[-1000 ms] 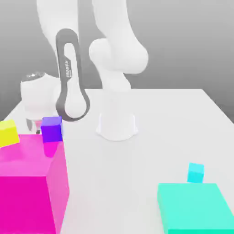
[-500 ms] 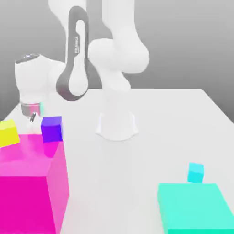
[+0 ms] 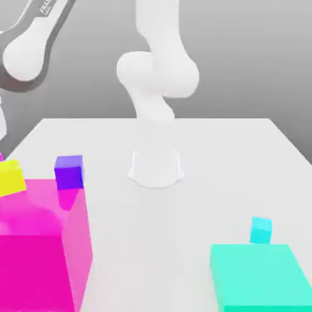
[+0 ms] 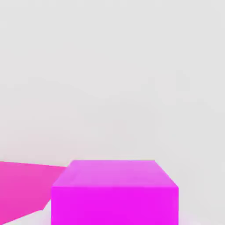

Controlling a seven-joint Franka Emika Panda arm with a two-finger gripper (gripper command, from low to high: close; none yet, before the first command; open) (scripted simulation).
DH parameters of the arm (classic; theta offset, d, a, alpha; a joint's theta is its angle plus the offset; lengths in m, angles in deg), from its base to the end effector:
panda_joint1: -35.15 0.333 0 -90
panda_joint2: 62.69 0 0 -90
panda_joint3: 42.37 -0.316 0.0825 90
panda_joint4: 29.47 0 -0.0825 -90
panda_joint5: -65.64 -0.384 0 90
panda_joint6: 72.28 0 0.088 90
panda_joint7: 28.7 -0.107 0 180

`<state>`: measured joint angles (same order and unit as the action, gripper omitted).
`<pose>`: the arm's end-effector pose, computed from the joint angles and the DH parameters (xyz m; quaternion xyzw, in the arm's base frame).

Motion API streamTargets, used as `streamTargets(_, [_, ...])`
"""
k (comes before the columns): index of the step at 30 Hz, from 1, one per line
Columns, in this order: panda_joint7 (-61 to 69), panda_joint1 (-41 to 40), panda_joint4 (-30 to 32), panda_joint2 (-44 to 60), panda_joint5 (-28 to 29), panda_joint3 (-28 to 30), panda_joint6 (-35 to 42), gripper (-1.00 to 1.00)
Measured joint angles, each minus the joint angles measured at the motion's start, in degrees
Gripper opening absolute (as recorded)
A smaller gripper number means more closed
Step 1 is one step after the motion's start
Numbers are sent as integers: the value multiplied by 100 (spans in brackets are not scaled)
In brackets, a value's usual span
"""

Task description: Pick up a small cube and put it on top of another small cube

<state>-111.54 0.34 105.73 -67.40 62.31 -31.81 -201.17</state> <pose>0.3432 -0.3454 0.3581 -0.4201 0.9069 0.0236 0.0235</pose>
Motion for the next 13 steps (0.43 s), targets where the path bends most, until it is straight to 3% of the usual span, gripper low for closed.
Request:
streamTargets(5, [-1255, 288, -455, -752, 340, -557, 1079, -100])
streamTargets(9, [-1503, 335, -33, -583, 387, -676, 447, -100])
streamTargets(10, [-1509, 336, 63, -519, 385, -680, 285, 100])
streamTargets(13, [-1508, 336, 63, -519, 385, -680, 285, 100])
